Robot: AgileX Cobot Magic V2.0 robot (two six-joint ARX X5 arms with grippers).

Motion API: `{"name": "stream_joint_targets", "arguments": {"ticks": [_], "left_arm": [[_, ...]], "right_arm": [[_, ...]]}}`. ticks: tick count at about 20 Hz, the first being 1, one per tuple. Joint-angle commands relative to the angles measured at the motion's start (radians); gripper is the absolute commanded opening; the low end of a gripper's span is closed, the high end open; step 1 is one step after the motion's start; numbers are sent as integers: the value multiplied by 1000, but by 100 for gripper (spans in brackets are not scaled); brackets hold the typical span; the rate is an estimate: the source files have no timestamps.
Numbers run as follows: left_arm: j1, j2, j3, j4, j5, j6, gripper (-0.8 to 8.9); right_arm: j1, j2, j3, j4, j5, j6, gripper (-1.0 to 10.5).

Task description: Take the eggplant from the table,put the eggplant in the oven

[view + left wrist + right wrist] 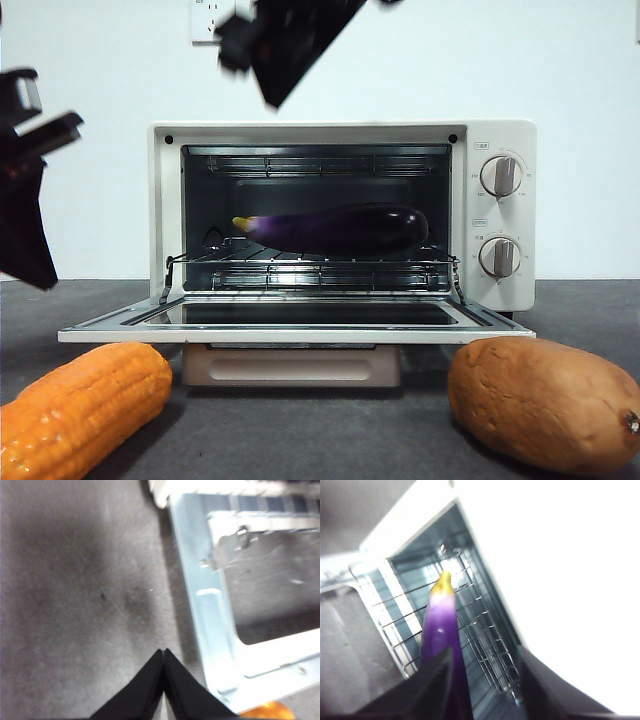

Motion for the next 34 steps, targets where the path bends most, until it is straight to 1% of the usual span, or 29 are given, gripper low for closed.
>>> {"name": "stream_joint_targets", "arguments": {"ticks": [1,3,4,8,12,21,23,26,28,32,34], "left_arm": [[0,70,6,30,3,5,6],[1,120,6,32,9,31,6],[3,142,6,31,25,44,6],[20,198,6,31,132,71,6],[43,245,6,30,212,96,6],[116,340,6,38,478,141,6],[125,358,6,47,521,145,6],[132,373,6,62,559,144,6],[137,376,6,69,582,145,6],[151,376,6,100,659,145,6],[155,376,6,121,681,145,6]], "right_arm": [[38,-68,22,-50,-2,66,95],[61,-145,21,-101,-4,84,14],[69,-179,22,-121,-4,89,4],[84,-271,22,-154,-3,113,4],[86,-356,22,-174,-3,138,4],[86,-499,22,-181,-2,153,4],[86,-525,22,-191,-2,157,4],[86,-554,22,-219,-2,169,4],[86,-570,22,-248,-2,190,4],[86,-603,22,-348,-5,239,4],[86,-615,22,-405,-23,267,4]]}}
